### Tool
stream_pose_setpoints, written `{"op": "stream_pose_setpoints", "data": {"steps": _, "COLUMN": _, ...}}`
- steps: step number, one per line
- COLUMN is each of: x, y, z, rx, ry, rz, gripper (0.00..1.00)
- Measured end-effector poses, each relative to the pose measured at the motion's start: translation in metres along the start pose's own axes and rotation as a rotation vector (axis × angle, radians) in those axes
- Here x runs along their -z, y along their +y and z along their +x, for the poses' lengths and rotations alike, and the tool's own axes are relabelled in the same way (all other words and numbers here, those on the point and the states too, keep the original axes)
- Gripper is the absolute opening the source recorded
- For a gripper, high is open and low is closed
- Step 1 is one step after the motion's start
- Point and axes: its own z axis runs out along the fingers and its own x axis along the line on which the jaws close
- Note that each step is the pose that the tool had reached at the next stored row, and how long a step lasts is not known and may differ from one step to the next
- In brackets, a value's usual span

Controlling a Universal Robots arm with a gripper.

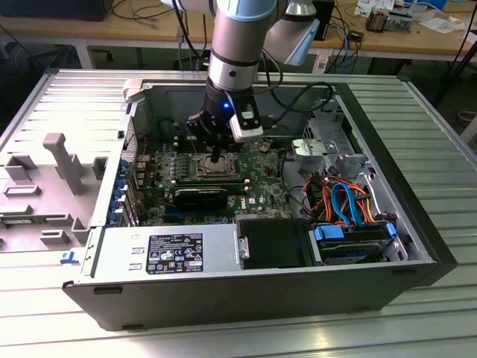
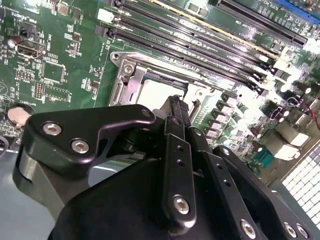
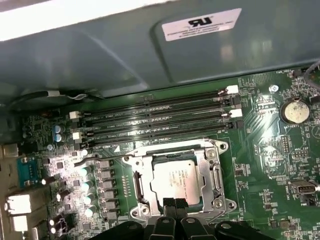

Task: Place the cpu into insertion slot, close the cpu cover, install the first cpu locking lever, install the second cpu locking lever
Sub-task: 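Install the first cpu locking lever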

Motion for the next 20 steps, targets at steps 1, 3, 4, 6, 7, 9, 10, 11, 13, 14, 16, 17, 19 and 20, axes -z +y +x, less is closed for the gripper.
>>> {"op": "stream_pose_setpoints", "data": {"steps": 1, "x": 0.0000, "y": 0.0000, "z": 0.0000, "rx": 0.007, "ry": 0.0000, "rz": 0.0000, "gripper": 0.11}}
{"op": "stream_pose_setpoints", "data": {"steps": 3, "x": 0.0000, "y": 0.0000, "z": 0.0000, "rx": 0.020, "ry": -0.0004, "rz": 0.0004, "gripper": 0.11}}
{"op": "stream_pose_setpoints", "data": {"steps": 4, "x": 0.0000, "y": 0.0000, "z": 0.0000, "rx": 0.029, "ry": -0.0007, "rz": 0.0013, "gripper": 0.11}}
{"op": "stream_pose_setpoints", "data": {"steps": 6, "x": 0.0000, "y": 0.0000, "z": 0.0000, "rx": 0.046, "ry": -0.0011, "rz": 0.0031, "gripper": 0.11}}
{"op": "stream_pose_setpoints", "data": {"steps": 7, "x": 0.0000, "y": 0.0000, "z": 0.0000, "rx": 0.050, "ry": -0.0013, "rz": 0.0035, "gripper": 0.11}}
{"op": "stream_pose_setpoints", "data": {"steps": 9, "x": 0.0000, "y": 0.0000, "z": 0.0000, "rx": 0.063, "ry": -0.0017, "rz": 0.0048, "gripper": 0.11}}
{"op": "stream_pose_setpoints", "data": {"steps": 10, "x": 0.0000, "y": 0.0000, "z": 0.0000, "rx": 0.068, "ry": -0.0019, "rz": 0.0054, "gripper": 0.11}}
{"op": "stream_pose_setpoints", "data": {"steps": 11, "x": -0.0001, "y": 0.0000, "z": 0.0000, "rx": 0.077, "ry": -0.0022, "rz": 0.0064, "gripper": 0.11}}
{"op": "stream_pose_setpoints", "data": {"steps": 13, "x": 0.0000, "y": 0.0000, "z": 0.0000, "rx": 0.092, "ry": -0.0027, "rz": 0.0083, "gripper": 0.11}}
{"op": "stream_pose_setpoints", "data": {"steps": 14, "x": 0.0000, "y": 0.0000, "z": 0.0000, "rx": 0.096, "ry": -0.0028, "rz": 0.0089, "gripper": 0.11}}
{"op": "stream_pose_setpoints", "data": {"steps": 16, "x": -0.0001, "y": 0.0000, "z": 0.0000, "rx": 0.108, "ry": -0.0032, "rz": 0.0104, "gripper": 0.11}}
{"op": "stream_pose_setpoints", "data": {"steps": 17, "x": -0.0001, "y": 0.0000, "z": 0.0000, "rx": 0.113, "ry": -0.0034, "rz": 0.0110, "gripper": 0.11}}
{"op": "stream_pose_setpoints", "data": {"steps": 19, "x": -0.0001, "y": 0.0000, "z": 0.0000, "rx": 0.126, "ry": -0.0038, "rz": 0.0127, "gripper": 0.11}}
{"op": "stream_pose_setpoints", "data": {"steps": 20, "x": -0.0001, "y": 0.0000, "z": 0.0000, "rx": 0.136, "ry": -0.0041, "rz": 0.0139, "gripper": 0.11}}
